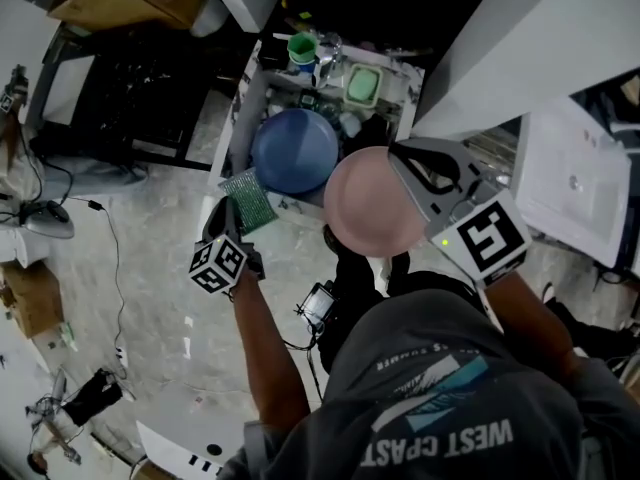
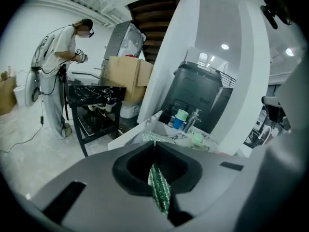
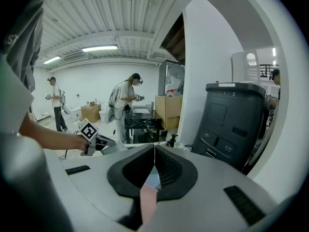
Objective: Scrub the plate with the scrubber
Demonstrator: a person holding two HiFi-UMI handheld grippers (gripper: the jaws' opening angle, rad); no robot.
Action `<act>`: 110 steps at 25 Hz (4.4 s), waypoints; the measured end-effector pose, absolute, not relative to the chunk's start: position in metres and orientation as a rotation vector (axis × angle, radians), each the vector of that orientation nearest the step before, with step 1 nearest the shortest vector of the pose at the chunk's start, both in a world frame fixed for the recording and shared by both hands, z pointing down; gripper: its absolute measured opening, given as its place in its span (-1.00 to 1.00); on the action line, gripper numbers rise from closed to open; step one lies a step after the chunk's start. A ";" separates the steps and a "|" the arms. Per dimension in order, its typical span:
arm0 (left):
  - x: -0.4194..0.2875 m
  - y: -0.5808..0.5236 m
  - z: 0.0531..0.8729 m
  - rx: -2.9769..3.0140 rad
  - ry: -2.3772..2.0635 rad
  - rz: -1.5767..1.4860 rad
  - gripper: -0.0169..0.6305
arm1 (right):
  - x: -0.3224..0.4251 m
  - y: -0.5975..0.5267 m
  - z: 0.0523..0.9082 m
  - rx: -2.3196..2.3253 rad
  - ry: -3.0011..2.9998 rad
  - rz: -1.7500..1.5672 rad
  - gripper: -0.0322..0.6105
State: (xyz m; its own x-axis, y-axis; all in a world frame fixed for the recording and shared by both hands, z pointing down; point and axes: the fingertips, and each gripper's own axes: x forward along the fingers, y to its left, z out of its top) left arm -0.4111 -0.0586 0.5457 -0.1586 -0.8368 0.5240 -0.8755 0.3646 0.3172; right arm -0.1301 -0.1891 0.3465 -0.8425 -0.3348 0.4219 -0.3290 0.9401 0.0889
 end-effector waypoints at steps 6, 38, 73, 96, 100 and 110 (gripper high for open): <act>-0.458 -0.058 0.574 1.372 -2.002 -0.005 -0.91 | -0.158 -0.200 0.358 0.484 -2.624 0.012 -0.80; -0.528 -0.075 0.620 1.239 -2.021 -0.134 -0.89 | -0.190 -0.208 0.372 0.520 -2.560 0.022 -0.80; -0.447 -0.045 0.463 1.592 -2.255 0.052 -0.94 | -0.141 -0.173 0.346 0.476 -2.661 -0.014 -0.80; -0.174 -0.006 0.220 2.280 -2.307 0.379 -0.94 | -0.063 -0.055 0.254 0.090 -2.831 -0.376 -0.81; -0.132 0.005 0.208 2.364 -2.257 0.425 -0.94 | -0.051 -0.029 0.242 0.007 -2.831 -0.428 -0.81; -0.084 0.036 0.209 2.423 -2.179 0.411 -0.94 | -0.027 0.006 0.226 -0.014 -2.851 -0.490 -0.81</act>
State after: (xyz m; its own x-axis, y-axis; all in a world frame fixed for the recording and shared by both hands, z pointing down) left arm -0.0839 0.0357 0.2087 0.0929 -0.9917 0.0890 -0.9561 -0.1138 -0.2702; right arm -0.0269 0.0056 0.2260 -0.9692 -0.0321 0.2443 0.0513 0.9435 0.3274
